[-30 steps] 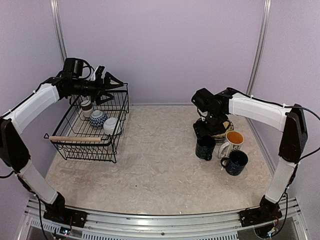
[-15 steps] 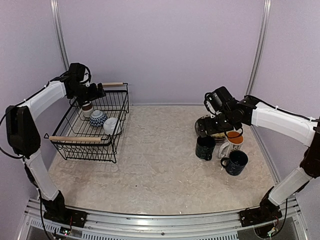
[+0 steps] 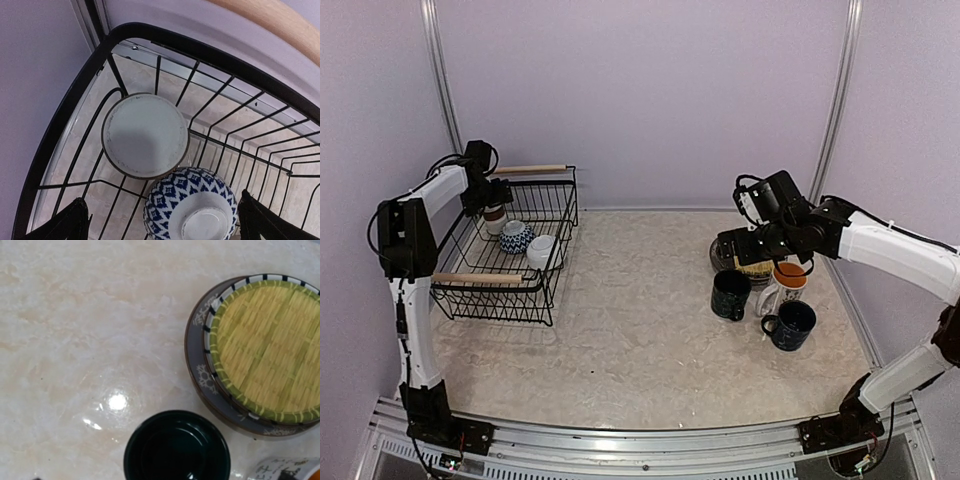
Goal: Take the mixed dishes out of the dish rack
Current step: Grab the cup from the dish rack, then pass from the left arm to the right
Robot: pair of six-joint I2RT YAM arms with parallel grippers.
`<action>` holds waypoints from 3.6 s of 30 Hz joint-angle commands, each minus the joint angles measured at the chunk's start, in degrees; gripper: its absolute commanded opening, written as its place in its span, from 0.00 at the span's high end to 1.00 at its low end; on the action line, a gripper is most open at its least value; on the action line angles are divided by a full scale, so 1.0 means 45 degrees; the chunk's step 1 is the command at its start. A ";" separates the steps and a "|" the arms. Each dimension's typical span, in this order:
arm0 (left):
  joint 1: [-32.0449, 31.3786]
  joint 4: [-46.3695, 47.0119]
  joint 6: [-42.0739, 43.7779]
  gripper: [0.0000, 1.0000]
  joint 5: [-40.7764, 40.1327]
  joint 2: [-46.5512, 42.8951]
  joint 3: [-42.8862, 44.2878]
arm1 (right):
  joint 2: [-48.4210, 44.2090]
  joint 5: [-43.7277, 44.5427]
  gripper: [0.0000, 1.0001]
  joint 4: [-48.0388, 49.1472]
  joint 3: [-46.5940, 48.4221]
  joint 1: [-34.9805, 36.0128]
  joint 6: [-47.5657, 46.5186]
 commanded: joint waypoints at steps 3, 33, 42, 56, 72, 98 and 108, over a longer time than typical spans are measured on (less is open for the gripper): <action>0.0332 -0.0840 0.0102 0.01 -0.0778 0.1692 0.1938 | -0.0458 -0.0027 0.00 0.0327 -0.0175 0.0069 -0.0124; 0.0188 0.0532 0.1887 0.31 -0.1451 0.3738 0.3731 | -0.0996 -0.0132 0.00 0.0413 -0.0227 0.0066 0.0416; -0.0638 0.0561 0.2647 0.51 -0.2395 0.2517 0.2969 | -0.1380 -0.0136 0.00 0.0346 -0.0225 0.0079 0.0815; -0.1506 -0.0488 0.1842 0.56 -0.1743 -0.1934 0.1663 | -0.0230 0.1397 0.00 -0.0441 0.0528 0.0083 0.3513; -0.1549 0.3952 -0.4139 0.56 1.1251 -0.7520 -0.5631 | -0.2678 -0.3828 0.00 0.4556 -0.1582 -0.0013 0.2631; -0.4227 1.2121 -0.9212 0.56 1.4867 -0.6915 -1.0655 | 0.5268 -0.7841 0.10 1.6384 0.0810 0.2062 0.7778; -0.4477 1.3185 -0.8779 0.56 1.4462 -0.7346 -1.1238 | 0.5134 -0.7818 0.33 1.7145 0.0190 0.2075 0.8430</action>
